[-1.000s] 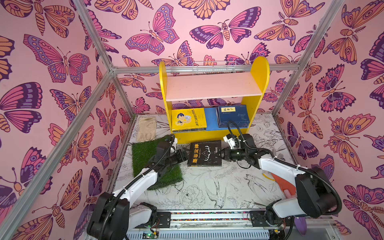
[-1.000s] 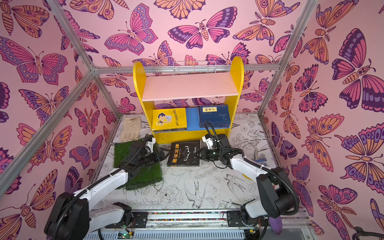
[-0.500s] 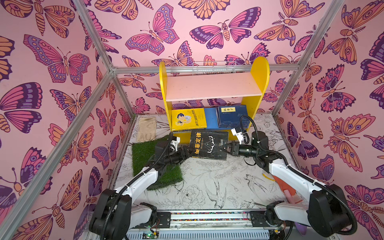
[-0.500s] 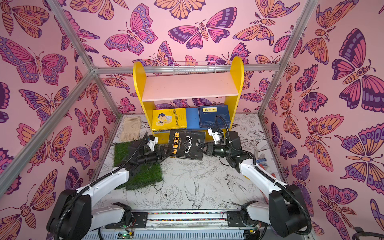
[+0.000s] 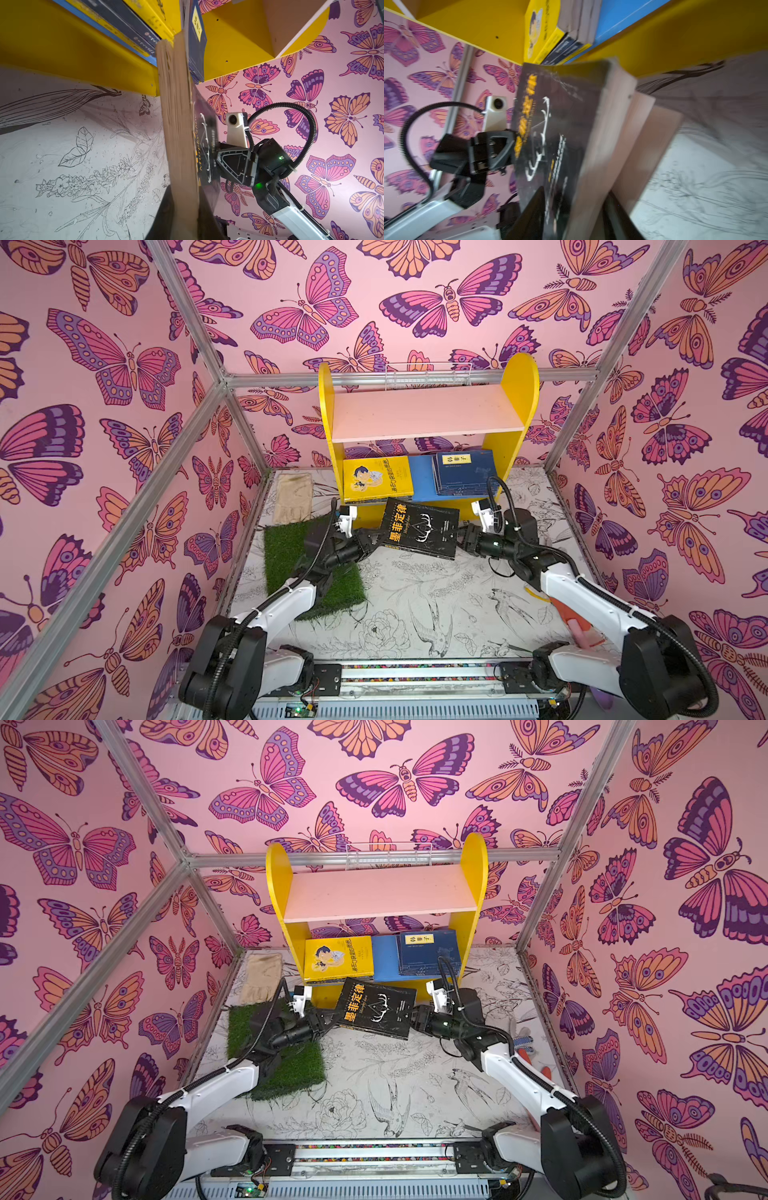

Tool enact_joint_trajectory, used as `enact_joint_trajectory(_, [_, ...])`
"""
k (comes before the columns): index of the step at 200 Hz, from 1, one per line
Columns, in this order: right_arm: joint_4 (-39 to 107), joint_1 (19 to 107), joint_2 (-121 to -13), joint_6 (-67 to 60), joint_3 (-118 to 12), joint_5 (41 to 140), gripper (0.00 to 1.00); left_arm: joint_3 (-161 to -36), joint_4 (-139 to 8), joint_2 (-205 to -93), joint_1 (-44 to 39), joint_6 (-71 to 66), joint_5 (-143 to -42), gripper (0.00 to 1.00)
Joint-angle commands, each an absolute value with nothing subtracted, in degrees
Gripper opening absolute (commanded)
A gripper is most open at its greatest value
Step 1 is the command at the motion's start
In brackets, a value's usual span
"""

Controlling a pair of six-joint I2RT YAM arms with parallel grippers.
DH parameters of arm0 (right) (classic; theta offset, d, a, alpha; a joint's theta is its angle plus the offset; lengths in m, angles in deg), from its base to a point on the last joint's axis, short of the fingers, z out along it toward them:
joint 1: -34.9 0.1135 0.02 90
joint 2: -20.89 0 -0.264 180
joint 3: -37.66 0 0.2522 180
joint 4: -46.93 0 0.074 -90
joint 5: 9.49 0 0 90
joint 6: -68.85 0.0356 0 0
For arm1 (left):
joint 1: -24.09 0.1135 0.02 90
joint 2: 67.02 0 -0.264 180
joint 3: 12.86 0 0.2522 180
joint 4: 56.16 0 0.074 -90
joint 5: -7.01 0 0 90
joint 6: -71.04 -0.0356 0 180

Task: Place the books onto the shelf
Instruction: 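Lift the black book edge with the left gripper while the right grasps it, then carry the black book with the right gripper toward the shelf while the left releases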

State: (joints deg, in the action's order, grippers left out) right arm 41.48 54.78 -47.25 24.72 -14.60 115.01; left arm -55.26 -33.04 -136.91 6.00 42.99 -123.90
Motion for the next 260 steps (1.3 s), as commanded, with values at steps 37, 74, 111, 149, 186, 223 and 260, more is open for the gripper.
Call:
enact_joint_trajectory(37, [42.2,54.3,-36.6,24.7,-8.1,111.4,0.58,-51.0,-18.3,-128.1,5.1,40.0,-123.0,0.00])
enact_joint_trajectory(74, [52.9,54.5,-35.1,30.7,-5.0,122.6,0.57,-50.0,-16.4,-126.1,5.1,37.7,-119.6,0.00])
enact_joint_trajectory(111, [55.9,54.5,-35.8,32.4,-7.0,126.1,0.51,-49.4,-13.4,-126.1,5.1,37.6,-117.7,0.00])
enact_joint_trajectory(149, [62.0,55.5,-39.7,36.9,-7.8,129.2,0.44,-48.1,-9.3,-125.8,5.1,37.5,-115.0,0.00])
enact_joint_trajectory(186, [65.5,56.6,-41.6,38.2,-9.6,128.9,0.39,-47.3,-7.7,-126.0,5.0,37.2,-114.2,0.00])
enact_joint_trajectory(223, [70.9,57.4,-43.5,41.4,-11.2,128.4,0.20,-46.6,-7.9,-126.8,4.4,36.6,-113.8,0.00])
enact_joint_trajectory(260, [72.4,59.7,-44.6,42.1,-12.2,125.8,0.00,-46.6,-8.5,-127.8,3.7,35.6,-113.0,0.00])
